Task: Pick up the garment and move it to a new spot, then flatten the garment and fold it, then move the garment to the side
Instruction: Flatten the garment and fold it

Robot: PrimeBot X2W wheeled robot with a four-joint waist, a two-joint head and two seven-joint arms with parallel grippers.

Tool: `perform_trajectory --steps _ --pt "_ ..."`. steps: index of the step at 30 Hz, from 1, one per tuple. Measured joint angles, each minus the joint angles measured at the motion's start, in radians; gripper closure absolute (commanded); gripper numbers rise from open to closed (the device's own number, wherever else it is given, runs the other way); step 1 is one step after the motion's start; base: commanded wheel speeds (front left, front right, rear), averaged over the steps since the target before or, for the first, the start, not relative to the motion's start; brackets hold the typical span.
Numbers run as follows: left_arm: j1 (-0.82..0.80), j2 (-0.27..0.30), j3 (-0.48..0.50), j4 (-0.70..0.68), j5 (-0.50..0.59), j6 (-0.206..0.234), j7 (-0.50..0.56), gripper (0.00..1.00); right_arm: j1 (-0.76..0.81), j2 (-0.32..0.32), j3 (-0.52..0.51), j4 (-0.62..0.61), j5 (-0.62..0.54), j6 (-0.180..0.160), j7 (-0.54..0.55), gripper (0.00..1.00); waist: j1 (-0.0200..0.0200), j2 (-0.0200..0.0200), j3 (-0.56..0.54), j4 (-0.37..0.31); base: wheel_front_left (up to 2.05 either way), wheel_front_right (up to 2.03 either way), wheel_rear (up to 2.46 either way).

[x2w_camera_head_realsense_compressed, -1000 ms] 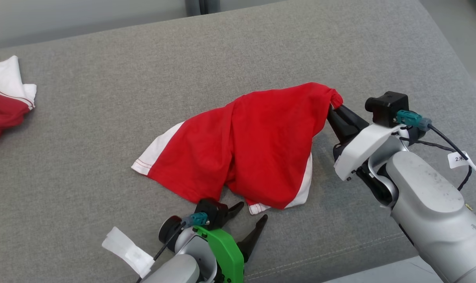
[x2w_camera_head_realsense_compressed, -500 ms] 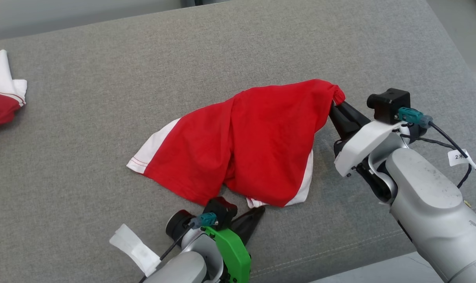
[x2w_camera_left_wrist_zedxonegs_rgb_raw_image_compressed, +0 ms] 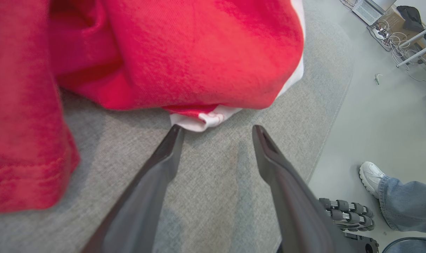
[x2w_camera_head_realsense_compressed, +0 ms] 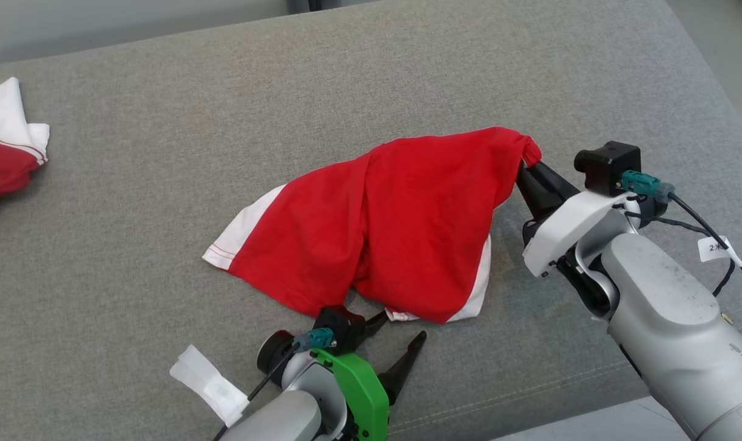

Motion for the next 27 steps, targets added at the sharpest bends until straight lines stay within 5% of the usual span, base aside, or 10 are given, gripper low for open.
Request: perform_trajectory --steps 20,21,22,26,27 --pt "-0.004 -0.002 0.011 -0.026 -0.191 0.088 -0.001 0.0 -0.013 0.015 0.008 0.031 0.0 0.009 -0.012 1.0 0.0 0.0 0.007 -0.012 0.0 0.0 0.0" --pt "-0.007 -0.002 0.007 -0.023 -0.191 0.093 -0.001 0.17 -0.013 0.015 0.008 0.032 0.0 0.009 -0.012 1.0 0.0 0.0 0.007 -0.013 0.0 0.0 0.0" --pt "-0.011 -0.002 0.002 -0.017 -0.191 0.096 -0.001 0.49 -0.013 0.016 0.008 0.032 0.0 0.009 -0.012 1.0 0.0 0.0 0.008 -0.015 0.0 0.0 0.0" --pt "-0.032 -0.002 -0.026 -0.004 -0.191 0.105 0.003 0.75 -0.014 0.017 0.008 0.037 0.0 0.009 -0.012 1.0 0.0 0.0 0.009 -0.02 0.0 0.0 0.0" --pt "-0.032 -0.002 -0.026 -0.004 -0.191 0.105 0.003 0.95 -0.014 0.017 0.008 0.037 0.0 0.009 -0.012 1.0 0.0 0.0 0.009 -0.02 0.0 0.0 0.0"
